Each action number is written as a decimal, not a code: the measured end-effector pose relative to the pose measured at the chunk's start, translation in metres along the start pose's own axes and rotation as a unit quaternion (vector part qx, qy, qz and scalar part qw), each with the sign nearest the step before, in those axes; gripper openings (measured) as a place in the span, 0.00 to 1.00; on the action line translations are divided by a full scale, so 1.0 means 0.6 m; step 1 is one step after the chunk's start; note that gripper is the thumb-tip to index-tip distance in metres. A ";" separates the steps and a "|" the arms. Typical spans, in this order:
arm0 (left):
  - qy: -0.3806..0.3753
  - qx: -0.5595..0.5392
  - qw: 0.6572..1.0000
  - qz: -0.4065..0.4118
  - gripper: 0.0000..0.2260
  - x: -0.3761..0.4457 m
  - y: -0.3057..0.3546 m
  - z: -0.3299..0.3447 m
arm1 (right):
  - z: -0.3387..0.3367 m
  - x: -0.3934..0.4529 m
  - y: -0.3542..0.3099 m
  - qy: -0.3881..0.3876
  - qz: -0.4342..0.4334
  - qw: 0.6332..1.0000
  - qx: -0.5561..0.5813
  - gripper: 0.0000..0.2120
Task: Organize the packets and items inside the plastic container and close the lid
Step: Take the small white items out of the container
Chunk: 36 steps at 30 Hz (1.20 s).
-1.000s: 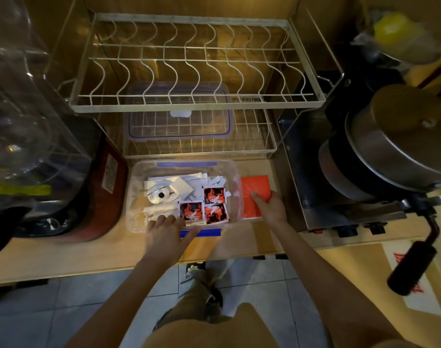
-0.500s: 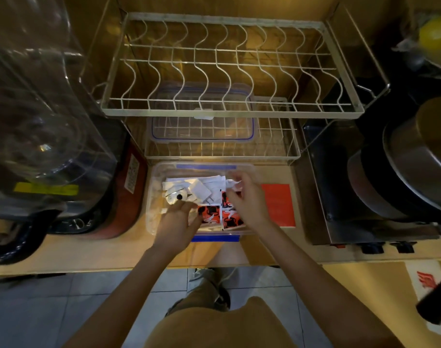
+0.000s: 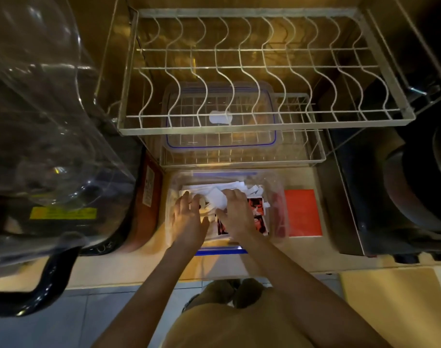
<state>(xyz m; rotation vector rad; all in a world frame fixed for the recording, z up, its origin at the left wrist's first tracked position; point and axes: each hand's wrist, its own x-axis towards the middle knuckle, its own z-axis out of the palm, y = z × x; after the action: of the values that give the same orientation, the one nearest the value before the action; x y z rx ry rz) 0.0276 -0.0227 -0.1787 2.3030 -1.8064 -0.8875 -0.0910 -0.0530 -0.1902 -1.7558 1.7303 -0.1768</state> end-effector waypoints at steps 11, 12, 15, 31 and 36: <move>-0.015 0.100 0.995 0.017 0.18 0.061 0.004 0.000 | -0.083 -0.033 0.014 0.056 0.052 0.977 0.197 0.21; -0.009 0.102 0.994 0.023 0.18 0.064 0.011 -0.003 | -0.095 -0.038 0.017 0.067 0.054 0.971 0.222 0.21; -0.027 0.102 0.994 0.043 0.17 0.068 0.033 -0.007 | -0.130 -0.055 0.030 0.111 0.073 0.949 0.286 0.19; -0.005 0.033 0.986 0.162 0.19 0.021 0.155 -0.054 | -0.226 -0.108 0.132 0.183 0.142 0.908 0.350 0.18; -0.039 -0.050 0.969 0.240 0.23 -0.009 0.255 -0.038 | -0.247 -0.106 0.167 0.180 0.177 0.890 0.379 0.17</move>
<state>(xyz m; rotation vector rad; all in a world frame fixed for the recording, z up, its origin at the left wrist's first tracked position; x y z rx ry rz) -0.0941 -0.0699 -0.0960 1.6731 -2.1539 -0.9615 -0.2610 -0.0365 -0.1067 -0.8535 1.8405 -0.9281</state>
